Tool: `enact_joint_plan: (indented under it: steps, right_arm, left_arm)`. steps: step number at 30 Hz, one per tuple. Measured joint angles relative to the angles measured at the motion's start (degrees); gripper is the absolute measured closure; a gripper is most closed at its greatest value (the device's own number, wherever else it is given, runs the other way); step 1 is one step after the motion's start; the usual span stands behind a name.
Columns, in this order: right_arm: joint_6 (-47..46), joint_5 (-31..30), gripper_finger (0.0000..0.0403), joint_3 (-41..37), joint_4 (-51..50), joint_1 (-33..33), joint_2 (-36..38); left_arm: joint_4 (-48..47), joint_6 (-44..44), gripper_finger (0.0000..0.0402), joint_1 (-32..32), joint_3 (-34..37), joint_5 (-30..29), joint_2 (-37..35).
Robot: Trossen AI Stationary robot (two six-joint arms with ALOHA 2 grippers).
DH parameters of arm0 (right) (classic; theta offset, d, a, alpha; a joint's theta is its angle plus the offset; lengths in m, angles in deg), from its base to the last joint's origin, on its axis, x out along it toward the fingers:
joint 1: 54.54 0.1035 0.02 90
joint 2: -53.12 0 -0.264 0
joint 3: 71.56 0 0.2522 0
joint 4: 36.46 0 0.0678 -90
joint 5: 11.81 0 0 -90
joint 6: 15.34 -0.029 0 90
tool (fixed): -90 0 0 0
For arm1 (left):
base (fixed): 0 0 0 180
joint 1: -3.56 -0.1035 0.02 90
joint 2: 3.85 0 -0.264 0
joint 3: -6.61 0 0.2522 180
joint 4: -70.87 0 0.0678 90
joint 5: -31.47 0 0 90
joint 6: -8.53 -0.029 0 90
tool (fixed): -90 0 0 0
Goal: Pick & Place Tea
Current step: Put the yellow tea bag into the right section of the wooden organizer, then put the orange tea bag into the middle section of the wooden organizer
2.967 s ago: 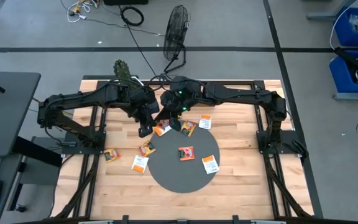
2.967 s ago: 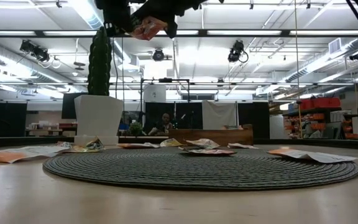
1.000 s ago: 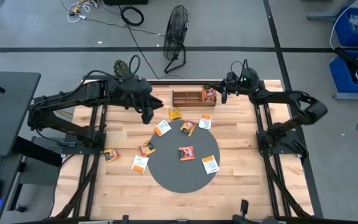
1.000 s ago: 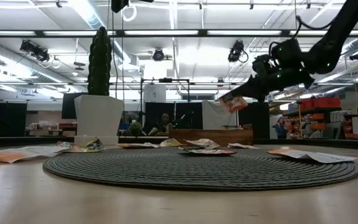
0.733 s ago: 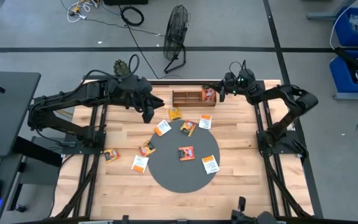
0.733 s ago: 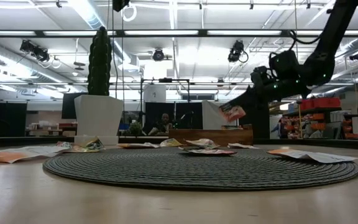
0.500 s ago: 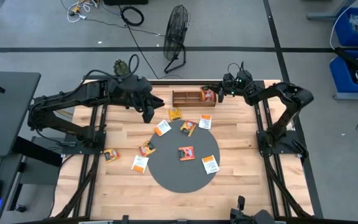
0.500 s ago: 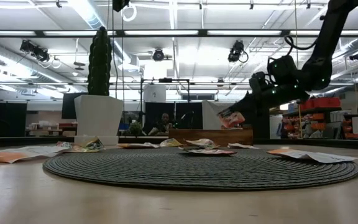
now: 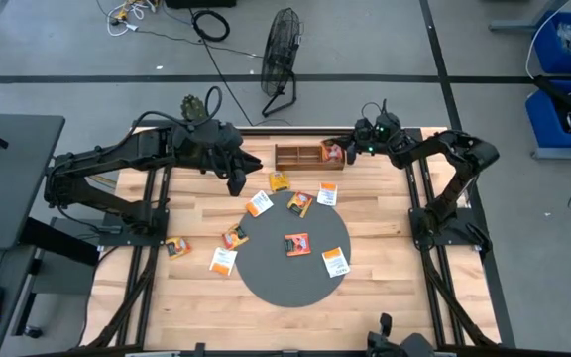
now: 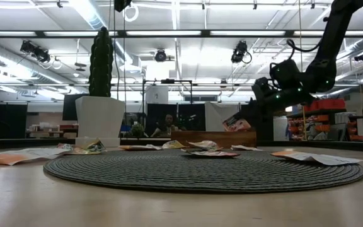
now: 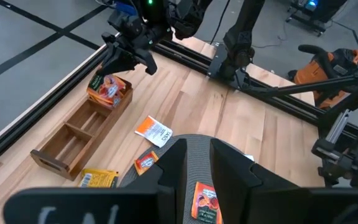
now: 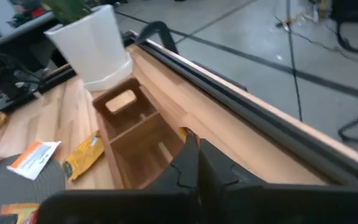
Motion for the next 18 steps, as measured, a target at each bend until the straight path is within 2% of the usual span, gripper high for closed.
enact_joint_plan:
  steps: [5, 15, 18]
  right_arm:
    - [-2.1, -2.2, 0.0373, 0.0, -0.8, 0.0, 0.0]
    - [-5.1, -2.2, 0.0280, 0.0, 1.7, 0.0, 0.0]
    - [-5.1, -0.4, 0.0257, 0.0, 3.8, 0.0, 0.7]
  left_arm:
    - [0.0, 0.0, 0.0330, 0.0, 0.0, 0.0, 0.0]
    - [0.0, 0.0, 0.0330, 0.0, 0.0, 0.0, 0.0]
    - [0.0, 0.0, 0.0330, 0.0, 0.0, 0.0, 0.0]
